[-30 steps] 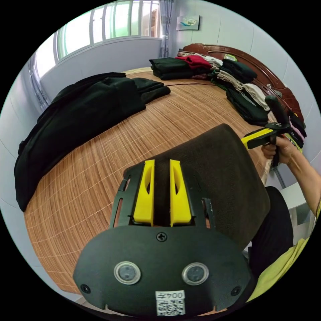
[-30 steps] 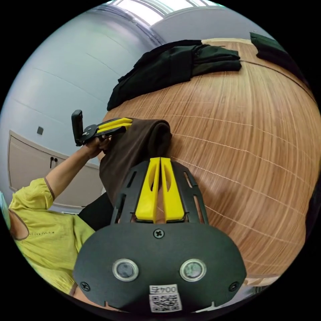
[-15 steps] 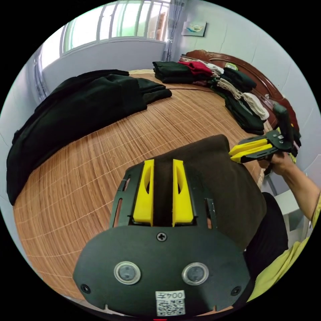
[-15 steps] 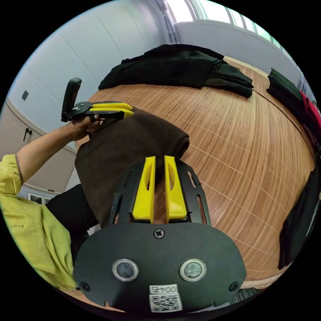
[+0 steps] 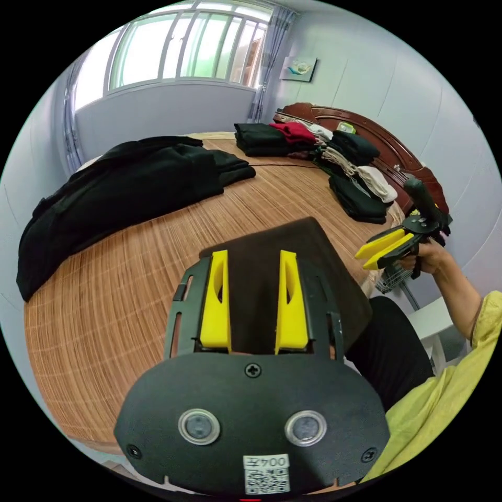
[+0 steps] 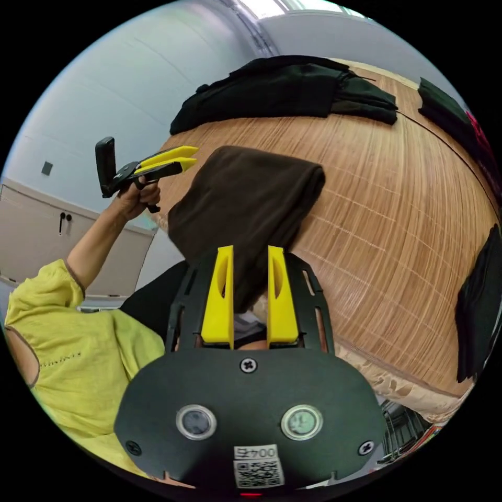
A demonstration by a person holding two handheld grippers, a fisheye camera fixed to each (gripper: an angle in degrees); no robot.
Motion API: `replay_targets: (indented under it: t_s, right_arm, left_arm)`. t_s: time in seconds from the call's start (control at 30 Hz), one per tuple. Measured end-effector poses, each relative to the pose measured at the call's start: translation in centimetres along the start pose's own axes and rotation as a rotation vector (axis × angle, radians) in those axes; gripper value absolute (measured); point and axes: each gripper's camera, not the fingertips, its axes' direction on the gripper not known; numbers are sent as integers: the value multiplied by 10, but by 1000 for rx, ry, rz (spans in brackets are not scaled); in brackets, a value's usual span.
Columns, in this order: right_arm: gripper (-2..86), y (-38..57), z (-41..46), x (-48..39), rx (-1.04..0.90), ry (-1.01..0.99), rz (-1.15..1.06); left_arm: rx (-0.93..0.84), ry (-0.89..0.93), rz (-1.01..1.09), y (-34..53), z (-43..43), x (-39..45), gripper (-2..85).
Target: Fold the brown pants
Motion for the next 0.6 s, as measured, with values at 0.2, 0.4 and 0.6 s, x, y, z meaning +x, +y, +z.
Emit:
replay_targets:
  t_s: [0.2, 0.4, 0.6]
  right_arm:
    - [88, -1, 42, -66, -136, 80, -53]
    - [6, -32, 86, -84, -248, 259, -7]
    - [-7, -57, 107, -100, -314, 306, 3]
  left_arm:
    - [-140, -2, 71, 44, -7, 73, 119]
    - [-288, -51, 71, 37, 34, 99, 95]
    - [-357, -113, 69, 9, 42, 126, 91]
